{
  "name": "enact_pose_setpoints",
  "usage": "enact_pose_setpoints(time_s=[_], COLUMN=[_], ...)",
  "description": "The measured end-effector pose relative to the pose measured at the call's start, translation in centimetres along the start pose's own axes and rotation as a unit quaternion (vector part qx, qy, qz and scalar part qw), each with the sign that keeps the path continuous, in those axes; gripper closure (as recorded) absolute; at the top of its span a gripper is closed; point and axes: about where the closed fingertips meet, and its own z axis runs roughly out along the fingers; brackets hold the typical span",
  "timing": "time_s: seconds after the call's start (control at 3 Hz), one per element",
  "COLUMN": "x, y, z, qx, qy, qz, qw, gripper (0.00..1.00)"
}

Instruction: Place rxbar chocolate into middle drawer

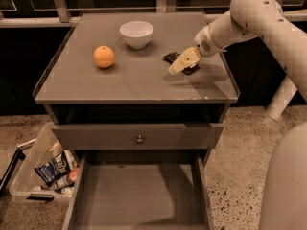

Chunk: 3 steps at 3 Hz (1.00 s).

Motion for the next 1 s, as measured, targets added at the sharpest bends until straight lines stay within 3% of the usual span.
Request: enact_pose_setpoints(time_s=[0.67,1.0], x=[1.29,1.29], y=[-1.53,-1.53], z=[1.70,1.70], qx=[0.015,0.015], qy=[0.017,0.017], qz=[0.021,0.021], qw=[0.9995,0.9995], gripper=[0.00,0.18])
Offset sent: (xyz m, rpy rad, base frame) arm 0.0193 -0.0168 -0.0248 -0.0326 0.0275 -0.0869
